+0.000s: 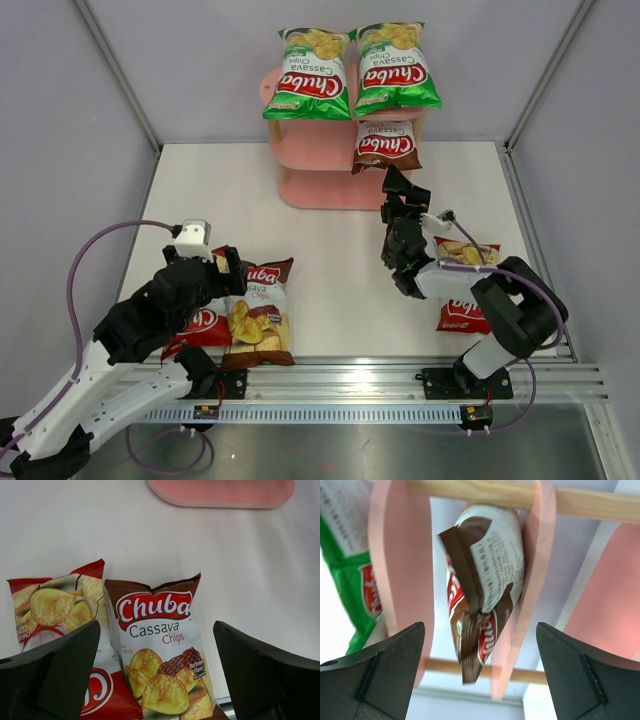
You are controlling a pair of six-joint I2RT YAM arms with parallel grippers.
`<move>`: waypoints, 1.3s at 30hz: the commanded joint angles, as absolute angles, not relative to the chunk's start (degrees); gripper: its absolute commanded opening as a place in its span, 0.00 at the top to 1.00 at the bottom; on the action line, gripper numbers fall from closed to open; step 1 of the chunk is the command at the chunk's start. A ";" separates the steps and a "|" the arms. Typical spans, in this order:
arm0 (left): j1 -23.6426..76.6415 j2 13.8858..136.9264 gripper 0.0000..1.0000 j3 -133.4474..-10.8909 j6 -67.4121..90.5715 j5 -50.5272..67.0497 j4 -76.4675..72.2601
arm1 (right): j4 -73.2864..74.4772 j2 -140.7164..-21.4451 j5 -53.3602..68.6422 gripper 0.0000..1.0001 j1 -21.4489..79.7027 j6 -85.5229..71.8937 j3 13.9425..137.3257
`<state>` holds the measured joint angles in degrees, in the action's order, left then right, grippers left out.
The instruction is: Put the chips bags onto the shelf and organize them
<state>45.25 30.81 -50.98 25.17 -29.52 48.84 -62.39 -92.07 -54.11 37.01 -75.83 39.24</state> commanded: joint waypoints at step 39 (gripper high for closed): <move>29.97 46.84 0.20 -16.61 50.98 4.58 12.67 | 1.59 -43.84 26.10 0.01 36.56 -32.69 37.79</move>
<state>28.71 45.50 -19.57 49.71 0.89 16.67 5.78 -40.38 19.92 36.69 -33.15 36.75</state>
